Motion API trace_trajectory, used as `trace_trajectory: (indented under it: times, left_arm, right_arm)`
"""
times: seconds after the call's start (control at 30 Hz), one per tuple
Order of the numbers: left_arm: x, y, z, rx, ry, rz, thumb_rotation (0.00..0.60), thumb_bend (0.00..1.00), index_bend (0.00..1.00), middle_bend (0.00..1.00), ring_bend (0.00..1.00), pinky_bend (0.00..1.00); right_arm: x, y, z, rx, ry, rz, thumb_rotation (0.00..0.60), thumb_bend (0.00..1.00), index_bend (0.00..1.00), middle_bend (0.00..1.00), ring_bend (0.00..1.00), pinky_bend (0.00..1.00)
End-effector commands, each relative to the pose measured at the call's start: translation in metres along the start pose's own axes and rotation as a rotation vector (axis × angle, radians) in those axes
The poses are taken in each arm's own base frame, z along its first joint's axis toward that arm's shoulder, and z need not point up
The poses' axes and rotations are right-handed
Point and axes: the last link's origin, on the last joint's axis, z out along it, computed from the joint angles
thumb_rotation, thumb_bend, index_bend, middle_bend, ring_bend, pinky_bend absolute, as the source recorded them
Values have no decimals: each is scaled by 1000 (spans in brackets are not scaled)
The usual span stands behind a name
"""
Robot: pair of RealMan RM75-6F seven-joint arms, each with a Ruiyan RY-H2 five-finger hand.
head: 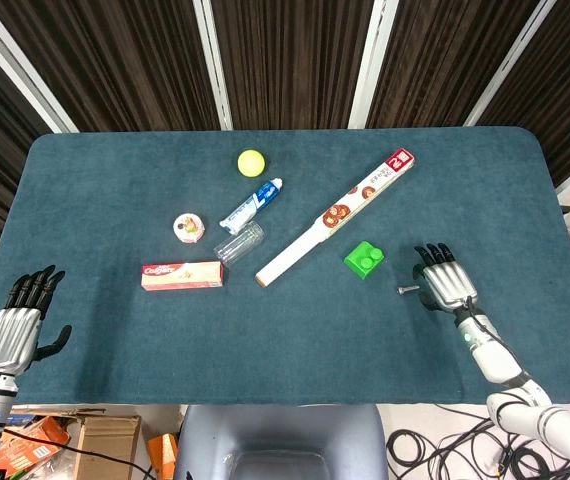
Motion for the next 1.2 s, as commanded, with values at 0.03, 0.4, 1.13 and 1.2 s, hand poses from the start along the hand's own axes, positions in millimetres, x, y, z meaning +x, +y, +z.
trace_trajectory:
  times: [0.03,0.4,1.13,1.2]
  left_arm:
    - [0,0,1,-2,-4,-2,600,361,0,0,0,53]
    - [1,0,1,-9,2,-6,600,361,0,0,0,53]
    - [4,-2,-2,-7,9,-11,600,362,0,0,0,53]
    - [4,-2,-2,-6,10,-12,600,362,0,0,0,53]
  right_arm:
    - [1,-1,0,4,5,2,600,337,444,57,0,0]
    - [-5,-4,5,2,-1,-7,600,337,490,58,0,0]
    - [-3,-8,5,9,12,-13,600,338,568,58,0,0]
    - [1,-10,3,21,28,-11,600,338,568,58,0,0]
